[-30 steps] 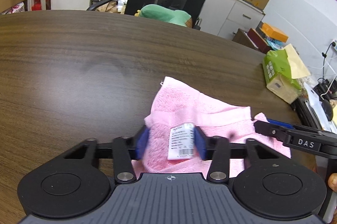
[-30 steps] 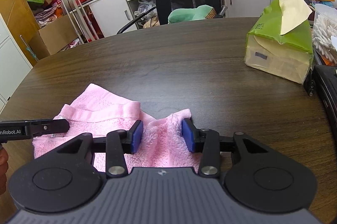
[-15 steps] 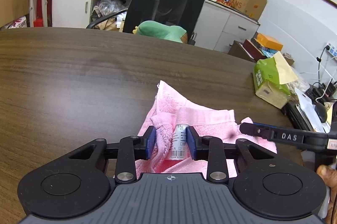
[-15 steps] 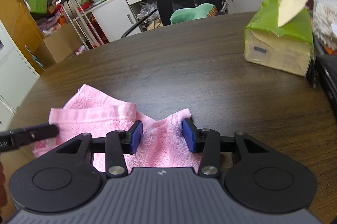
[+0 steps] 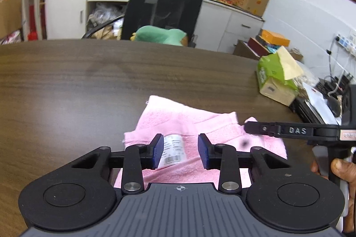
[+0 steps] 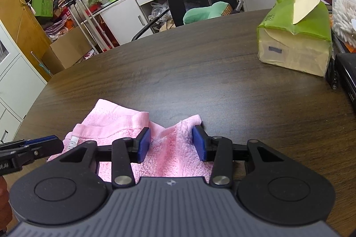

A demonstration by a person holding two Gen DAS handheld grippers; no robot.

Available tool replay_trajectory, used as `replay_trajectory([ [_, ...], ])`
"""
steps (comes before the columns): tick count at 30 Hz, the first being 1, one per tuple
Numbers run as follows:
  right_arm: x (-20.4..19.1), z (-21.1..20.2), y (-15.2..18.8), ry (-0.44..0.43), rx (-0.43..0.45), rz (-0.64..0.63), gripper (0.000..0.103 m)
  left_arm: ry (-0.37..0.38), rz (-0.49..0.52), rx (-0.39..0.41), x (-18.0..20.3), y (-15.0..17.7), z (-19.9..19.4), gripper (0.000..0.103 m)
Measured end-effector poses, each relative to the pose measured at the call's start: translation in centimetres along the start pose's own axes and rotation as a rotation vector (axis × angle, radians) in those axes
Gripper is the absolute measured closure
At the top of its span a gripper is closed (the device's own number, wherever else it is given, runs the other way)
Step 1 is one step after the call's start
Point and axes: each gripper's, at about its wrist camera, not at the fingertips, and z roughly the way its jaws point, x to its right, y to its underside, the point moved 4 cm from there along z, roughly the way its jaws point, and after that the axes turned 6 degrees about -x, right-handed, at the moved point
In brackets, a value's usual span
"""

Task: Fold towel
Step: 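Close the right tool on the towel edge while the left tool grips beside it, then pinch the towel edge tightly with both tools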

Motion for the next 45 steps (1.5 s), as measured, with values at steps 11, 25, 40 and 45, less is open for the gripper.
replay_trajectory([
  [11, 0.3, 0.0, -0.2, -0.014, 0.001, 0.009, 0.059, 0.014, -0.114, -0.071, -3.4, 0.6, 1.7, 0.067],
  [25, 0.4, -0.1, 0.2, -0.031, 0.004, 0.023, 0.058, 0.047, -0.162, -0.097, -4.0, 1.4, 1.6, 0.062],
  [40, 0.3, 0.0, 0.2, -0.045, 0.007, 0.014, 0.052, 0.127, -0.224, -0.041, -3.6, 0.2, 1.1, 0.053],
  [45, 0.3, 0.0, 0.2, -0.045, 0.007, 0.007, 0.052, 0.145, -0.210, -0.025, -3.1, -0.1, 1.1, 0.060],
])
